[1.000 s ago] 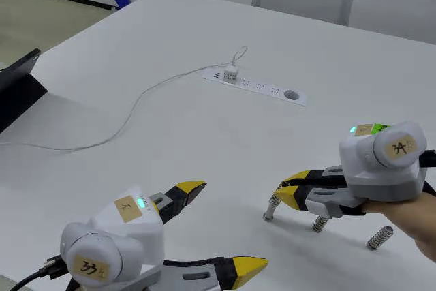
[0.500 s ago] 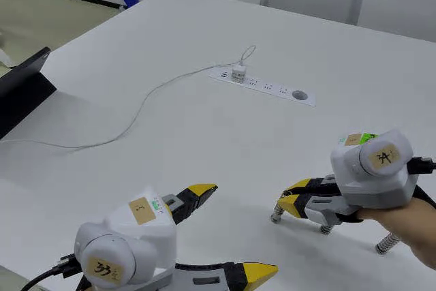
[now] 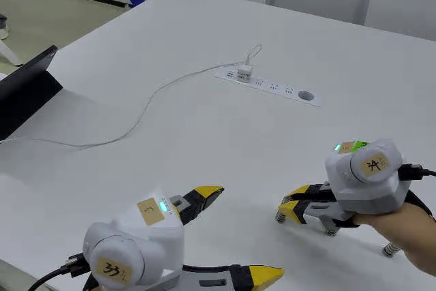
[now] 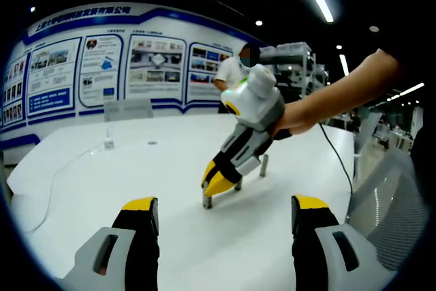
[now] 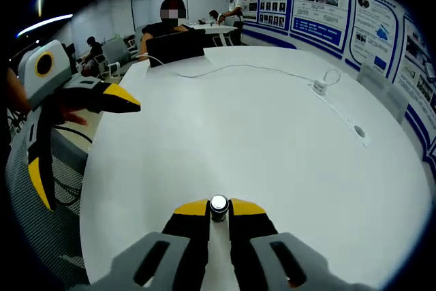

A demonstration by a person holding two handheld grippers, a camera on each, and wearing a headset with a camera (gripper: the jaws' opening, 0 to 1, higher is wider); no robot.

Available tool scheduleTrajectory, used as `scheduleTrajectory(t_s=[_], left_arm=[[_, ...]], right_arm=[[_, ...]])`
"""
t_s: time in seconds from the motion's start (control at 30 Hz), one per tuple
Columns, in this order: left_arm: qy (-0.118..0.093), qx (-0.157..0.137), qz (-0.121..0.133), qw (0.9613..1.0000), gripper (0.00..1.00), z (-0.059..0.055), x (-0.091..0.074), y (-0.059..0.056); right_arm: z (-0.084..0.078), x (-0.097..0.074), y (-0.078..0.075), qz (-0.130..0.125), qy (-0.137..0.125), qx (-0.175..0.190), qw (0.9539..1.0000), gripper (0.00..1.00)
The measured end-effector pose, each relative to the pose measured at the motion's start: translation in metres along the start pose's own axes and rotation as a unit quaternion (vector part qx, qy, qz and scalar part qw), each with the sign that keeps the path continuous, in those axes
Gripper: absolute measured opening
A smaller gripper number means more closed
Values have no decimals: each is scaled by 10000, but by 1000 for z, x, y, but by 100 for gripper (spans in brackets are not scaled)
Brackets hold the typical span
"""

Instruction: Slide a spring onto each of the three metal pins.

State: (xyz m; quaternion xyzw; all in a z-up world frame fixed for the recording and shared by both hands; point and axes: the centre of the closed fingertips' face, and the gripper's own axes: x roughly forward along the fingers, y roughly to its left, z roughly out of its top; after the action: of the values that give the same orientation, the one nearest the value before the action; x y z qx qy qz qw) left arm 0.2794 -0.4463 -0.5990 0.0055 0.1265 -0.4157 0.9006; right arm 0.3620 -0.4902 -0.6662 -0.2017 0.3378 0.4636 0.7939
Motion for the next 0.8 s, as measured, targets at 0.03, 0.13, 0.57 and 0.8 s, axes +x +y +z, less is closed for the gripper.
scheduleTrajectory(t_s=[0.03,0.13,0.57,0.8], left_arm=[[9,7,-7,10000,82,0,0,0],[23,-5,-19,10000,82,-1,0,0],[61,1,-59,10000,82,-3,1,-2],[84,-4,-57,9999,82,-5,1,-2]], right_arm=[[1,0,0,9,-23,25,10000,11],[1,1,0,-3,-35,71,10000,11],[-1,-5,-1,14,-62,54,10000,19],[8,-20,-6,-99,-309,133,9994,22]])
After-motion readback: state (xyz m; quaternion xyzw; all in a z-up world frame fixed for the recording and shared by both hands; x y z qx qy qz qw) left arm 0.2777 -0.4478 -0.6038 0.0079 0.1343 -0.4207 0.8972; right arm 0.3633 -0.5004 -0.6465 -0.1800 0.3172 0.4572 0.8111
